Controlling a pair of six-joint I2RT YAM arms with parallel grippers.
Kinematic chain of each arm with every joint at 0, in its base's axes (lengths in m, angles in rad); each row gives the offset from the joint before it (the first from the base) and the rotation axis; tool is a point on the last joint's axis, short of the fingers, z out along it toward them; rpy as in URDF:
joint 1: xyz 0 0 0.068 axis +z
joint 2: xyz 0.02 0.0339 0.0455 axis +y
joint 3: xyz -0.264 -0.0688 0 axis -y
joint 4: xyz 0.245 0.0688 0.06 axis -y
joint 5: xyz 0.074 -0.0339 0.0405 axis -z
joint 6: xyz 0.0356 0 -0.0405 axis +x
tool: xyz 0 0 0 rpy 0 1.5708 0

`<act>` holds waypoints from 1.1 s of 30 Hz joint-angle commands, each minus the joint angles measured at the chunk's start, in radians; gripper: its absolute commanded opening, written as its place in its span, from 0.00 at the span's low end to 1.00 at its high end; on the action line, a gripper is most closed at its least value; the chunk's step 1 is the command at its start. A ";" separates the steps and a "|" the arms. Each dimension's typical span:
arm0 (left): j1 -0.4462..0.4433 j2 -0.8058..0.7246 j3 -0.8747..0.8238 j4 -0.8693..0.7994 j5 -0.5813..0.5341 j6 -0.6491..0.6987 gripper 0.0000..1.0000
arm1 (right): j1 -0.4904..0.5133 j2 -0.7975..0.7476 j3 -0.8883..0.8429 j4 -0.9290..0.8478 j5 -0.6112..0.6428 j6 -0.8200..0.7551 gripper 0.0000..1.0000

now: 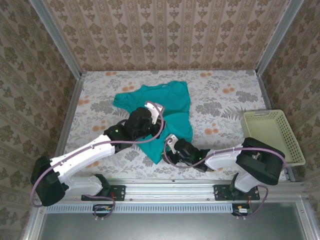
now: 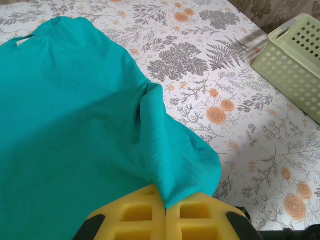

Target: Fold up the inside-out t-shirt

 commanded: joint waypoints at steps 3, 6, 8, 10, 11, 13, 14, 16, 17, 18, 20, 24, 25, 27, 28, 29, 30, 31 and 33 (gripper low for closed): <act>0.007 -0.053 0.038 -0.031 0.015 0.040 0.00 | -0.037 0.045 0.065 0.004 0.136 -0.065 0.57; 0.007 -0.076 0.040 -0.042 0.017 0.051 0.00 | -0.064 0.056 0.087 0.001 0.177 -0.087 0.57; 0.009 -0.087 0.053 -0.048 0.027 0.056 0.00 | -0.077 0.066 0.102 0.015 0.218 -0.099 0.58; 0.008 -0.094 0.067 -0.048 0.044 0.058 0.00 | -0.089 0.076 0.114 0.041 0.270 -0.102 0.58; 0.007 -0.097 0.077 -0.048 0.050 0.056 0.00 | -0.100 0.079 0.121 0.052 0.286 -0.100 0.58; 0.008 -0.103 0.093 -0.043 0.061 0.053 0.00 | -0.116 0.086 0.130 0.086 0.315 -0.091 0.58; 0.007 -0.106 0.101 -0.039 0.069 0.052 0.00 | -0.123 0.093 0.133 0.111 0.334 -0.086 0.59; 0.008 -0.106 0.120 -0.028 0.085 0.050 0.00 | -0.139 0.108 0.152 0.120 0.359 -0.067 0.59; 0.007 -0.100 0.134 -0.029 0.089 0.048 0.00 | -0.145 0.114 0.162 0.124 0.370 -0.057 0.59; 0.008 -0.092 0.150 -0.030 0.093 0.046 0.00 | -0.148 0.119 0.167 0.134 0.379 -0.050 0.59; 0.006 -0.070 0.184 -0.034 0.112 0.046 0.00 | -0.157 0.129 0.171 0.180 0.385 -0.035 0.59; -0.009 -0.050 0.232 -0.035 0.129 0.046 0.00 | -0.178 0.165 0.196 0.224 0.358 0.000 0.59; -0.013 -0.048 0.243 -0.034 0.136 0.046 0.00 | -0.190 0.176 0.200 0.236 0.339 0.015 0.59; -0.025 -0.050 0.268 -0.041 0.139 0.051 0.00 | -0.224 0.188 0.201 0.258 0.281 0.058 0.59; -0.032 -0.051 0.280 -0.048 0.136 0.055 0.00 | -0.244 0.192 0.201 0.272 0.245 0.080 0.59; -0.037 -0.051 0.292 -0.054 0.132 0.057 0.00 | -0.256 0.199 0.204 0.282 0.217 0.088 0.60; -0.040 -0.053 0.300 -0.057 0.132 0.059 0.00 | -0.260 0.206 0.218 0.279 0.209 0.085 0.60; -0.043 -0.053 0.308 -0.055 0.135 0.060 0.00 | -0.260 0.216 0.238 0.257 0.206 0.078 0.60; -0.048 -0.049 0.327 -0.047 0.145 0.057 0.00 | -0.260 0.235 0.281 0.221 0.200 0.078 0.60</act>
